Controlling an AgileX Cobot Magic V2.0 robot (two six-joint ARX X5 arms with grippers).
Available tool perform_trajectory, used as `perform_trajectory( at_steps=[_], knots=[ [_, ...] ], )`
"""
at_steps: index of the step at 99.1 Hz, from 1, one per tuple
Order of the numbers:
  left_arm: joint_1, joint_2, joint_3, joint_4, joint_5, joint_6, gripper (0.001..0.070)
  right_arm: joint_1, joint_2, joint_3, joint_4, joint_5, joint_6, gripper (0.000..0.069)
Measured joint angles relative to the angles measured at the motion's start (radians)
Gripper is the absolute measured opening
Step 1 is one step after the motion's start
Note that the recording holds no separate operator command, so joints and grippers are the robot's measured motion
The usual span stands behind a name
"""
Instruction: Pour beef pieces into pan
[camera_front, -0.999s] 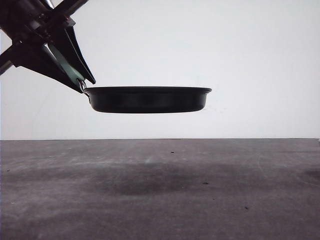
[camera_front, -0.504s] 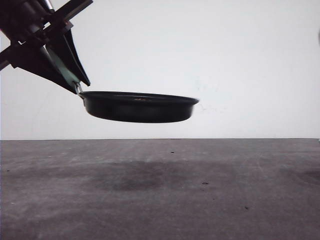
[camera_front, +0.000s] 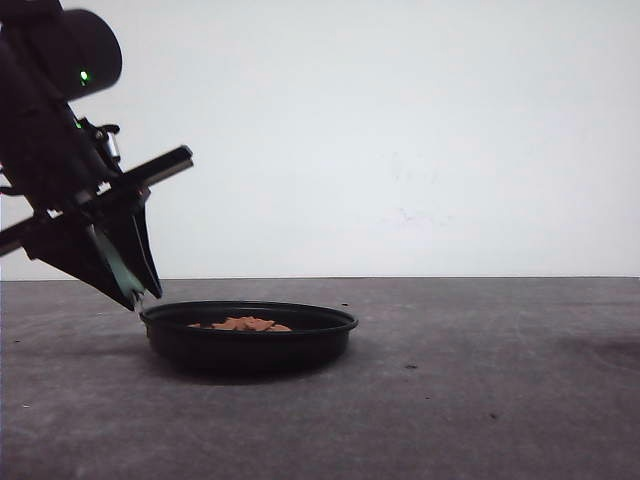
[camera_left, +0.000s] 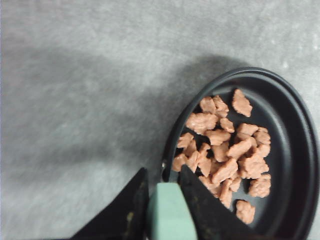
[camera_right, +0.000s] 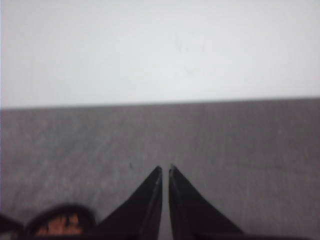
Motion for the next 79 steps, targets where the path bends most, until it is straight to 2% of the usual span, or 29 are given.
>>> perform_trajectory(
  at_steps=[17, 22, 27, 39, 45, 52, 68, 79],
  knots=[
    [0.001, 0.032, 0.010, 0.013, 0.010, 0.015, 0.0060, 0.000, -0.009, 0.000, -0.090, 0.002, -0.023, 0.0021],
    [0.001, 0.032, 0.010, 0.013, 0.010, 0.015, 0.0080, 0.000, -0.014, 0.000, -0.098, 0.002, -0.026, 0.0021],
    [0.001, 0.037, 0.011, -0.006, 0.009, 0.019, 0.0140, 0.000, -0.016, -0.001, -0.097, 0.003, -0.026, 0.0021],
    [0.001, 0.048, 0.008, -0.024, 0.028, 0.024, 0.0378, 0.000, -0.023, 0.000, -0.097, 0.002, -0.026, 0.0021],
    [0.001, 0.048, 0.008, -0.024, 0.049, 0.027, 0.0459, 0.000, -0.023, 0.000, -0.097, 0.002, -0.026, 0.0021],
    [0.002, 0.047, 0.008, -0.024, 0.068, 0.027, 0.0518, 0.000, -0.023, 0.000, -0.097, 0.002, -0.026, 0.0021],
    [0.015, -0.001, 0.008, -0.024, 0.063, 0.027, 0.0692, 0.000, -0.022, -0.001, -0.097, 0.002, -0.028, 0.0021],
    [0.032, -0.084, 0.008, -0.023, 0.029, 0.026, 0.0694, 0.000, -0.022, -0.001, -0.097, 0.002, -0.042, 0.0021]
  ],
)
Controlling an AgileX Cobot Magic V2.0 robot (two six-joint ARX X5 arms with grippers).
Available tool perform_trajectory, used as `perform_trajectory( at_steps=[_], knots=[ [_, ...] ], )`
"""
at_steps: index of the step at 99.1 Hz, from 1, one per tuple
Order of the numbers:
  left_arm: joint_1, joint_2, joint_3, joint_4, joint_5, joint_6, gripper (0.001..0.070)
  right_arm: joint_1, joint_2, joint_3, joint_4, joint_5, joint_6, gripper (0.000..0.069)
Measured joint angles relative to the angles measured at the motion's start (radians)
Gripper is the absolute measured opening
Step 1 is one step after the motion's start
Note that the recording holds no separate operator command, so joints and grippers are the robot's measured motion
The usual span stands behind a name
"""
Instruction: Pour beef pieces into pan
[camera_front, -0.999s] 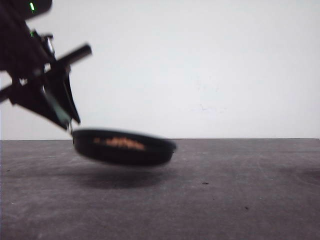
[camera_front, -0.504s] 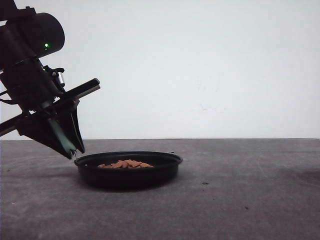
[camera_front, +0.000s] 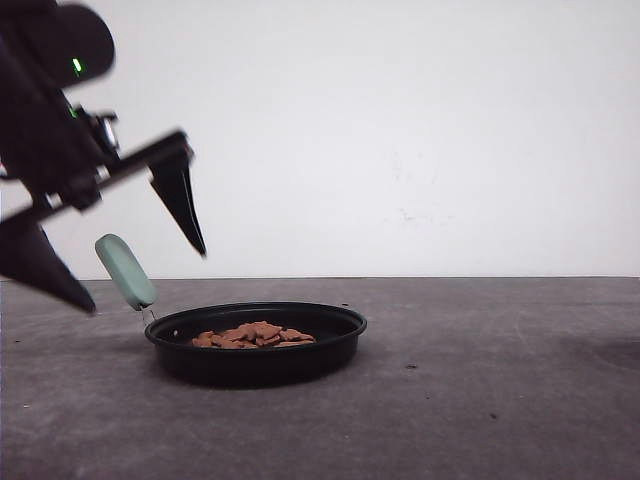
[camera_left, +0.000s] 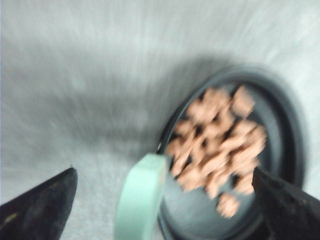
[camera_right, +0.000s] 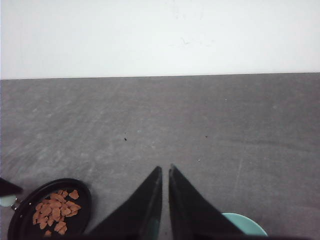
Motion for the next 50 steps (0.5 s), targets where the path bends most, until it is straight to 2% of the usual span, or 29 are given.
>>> perform_trajectory(
  at_steps=[18, 29, 32, 46, 50],
  knots=[
    [0.041, -0.148, 0.000, -0.035, -0.068, 0.007, 0.0694, 0.000, 0.000, 0.000, 0.000, 0.000, -0.004, 0.0021],
    [0.075, -0.248, 0.000, -0.093, -0.143, 0.027, 0.0682, 0.000, 0.001, 0.000, 0.000, 0.018, -0.012, 0.0021],
    [0.084, -0.278, 0.000, -0.111, -0.163, 0.037, 0.0628, 0.000, 0.001, 0.000, 0.000, 0.030, -0.018, 0.0021],
    [0.110, -0.451, 0.000, -0.134, -0.227, 0.076, 0.0211, 0.000, 0.001, 0.000, 0.012, 0.092, -0.064, 0.0021],
    [0.111, -0.511, 0.000, -0.123, -0.245, 0.093, 0.0117, 0.000, 0.001, 0.000, 0.021, 0.111, -0.078, 0.0021]
  ],
)
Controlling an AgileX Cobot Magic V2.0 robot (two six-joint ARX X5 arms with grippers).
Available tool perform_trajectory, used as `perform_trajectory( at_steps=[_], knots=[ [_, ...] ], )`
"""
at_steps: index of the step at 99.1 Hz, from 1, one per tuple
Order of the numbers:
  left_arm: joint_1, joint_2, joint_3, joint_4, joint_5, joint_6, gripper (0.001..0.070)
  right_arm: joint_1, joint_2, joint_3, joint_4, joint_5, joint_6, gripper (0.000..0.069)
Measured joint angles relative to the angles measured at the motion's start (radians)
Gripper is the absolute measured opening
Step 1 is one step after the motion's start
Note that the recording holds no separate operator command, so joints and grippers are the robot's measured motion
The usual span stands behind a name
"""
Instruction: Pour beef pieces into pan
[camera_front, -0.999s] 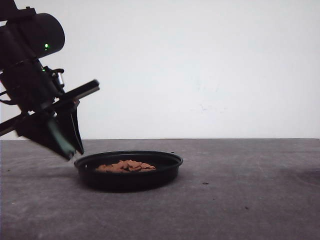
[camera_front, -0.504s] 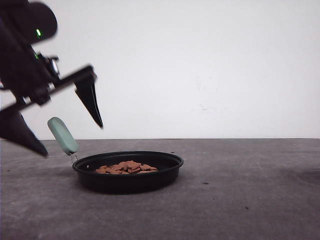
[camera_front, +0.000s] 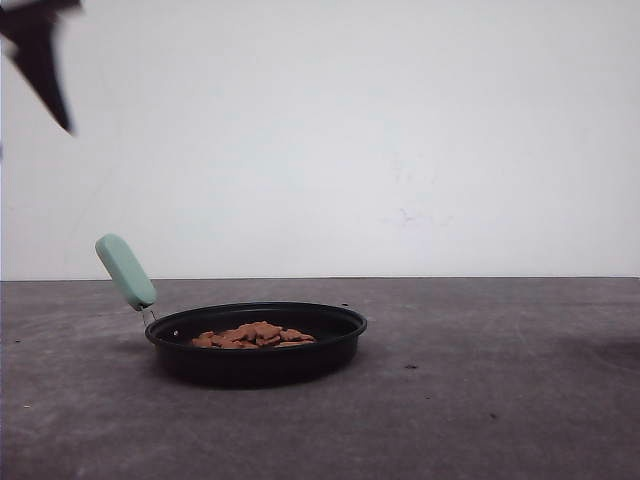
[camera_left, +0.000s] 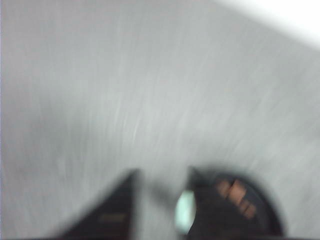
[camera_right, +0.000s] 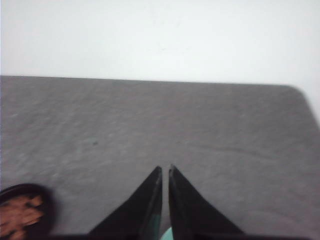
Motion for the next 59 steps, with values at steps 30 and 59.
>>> perform_trajectory(
  at_steps=[30, 59],
  knots=[
    [0.000, -0.378, 0.006, -0.036, -0.161, 0.198, 0.0014, 0.001, -0.119, -0.119, 0.239, 0.070, -0.117, 0.0020],
    [0.000, -0.451, 0.006, -0.093, -0.191, 0.226, 0.0014, 0.001, -0.185, -0.228, 0.277, 0.094, -0.142, 0.0020]
  ],
)
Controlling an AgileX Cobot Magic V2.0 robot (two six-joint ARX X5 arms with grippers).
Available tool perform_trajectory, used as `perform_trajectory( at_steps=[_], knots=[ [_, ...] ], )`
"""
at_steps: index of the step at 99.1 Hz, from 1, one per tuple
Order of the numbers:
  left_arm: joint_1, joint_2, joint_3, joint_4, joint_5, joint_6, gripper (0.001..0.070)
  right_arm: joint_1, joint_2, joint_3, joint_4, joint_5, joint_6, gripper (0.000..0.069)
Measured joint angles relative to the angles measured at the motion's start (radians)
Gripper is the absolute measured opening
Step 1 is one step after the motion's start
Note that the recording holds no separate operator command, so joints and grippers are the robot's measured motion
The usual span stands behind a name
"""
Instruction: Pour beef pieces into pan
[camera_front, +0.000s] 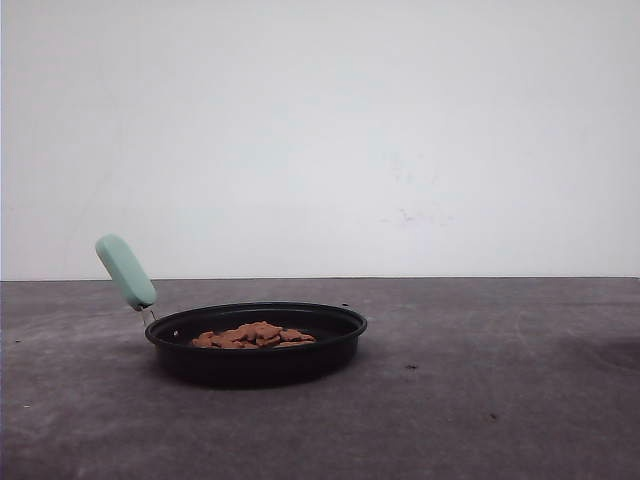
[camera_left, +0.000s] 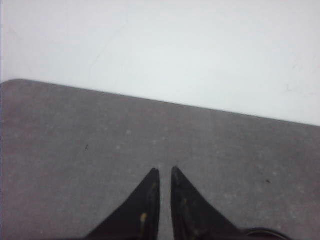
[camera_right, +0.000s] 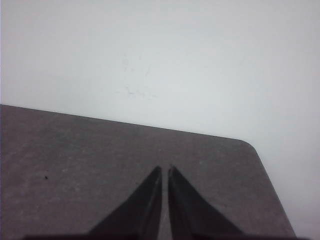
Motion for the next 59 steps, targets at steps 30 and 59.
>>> perform_trajectory(
  at_steps=[30, 59],
  knots=[
    [0.000, -0.012, 0.000, 0.002, -0.003, 0.001, 0.0014, 0.000, -0.008, 0.000, 0.008, 0.000, 0.000, 0.0020],
    [0.000, -0.012, 0.000, 0.002, -0.003, 0.003, 0.0014, 0.000, -0.008, 0.000, 0.008, 0.000, 0.000, 0.0020]
  ],
)
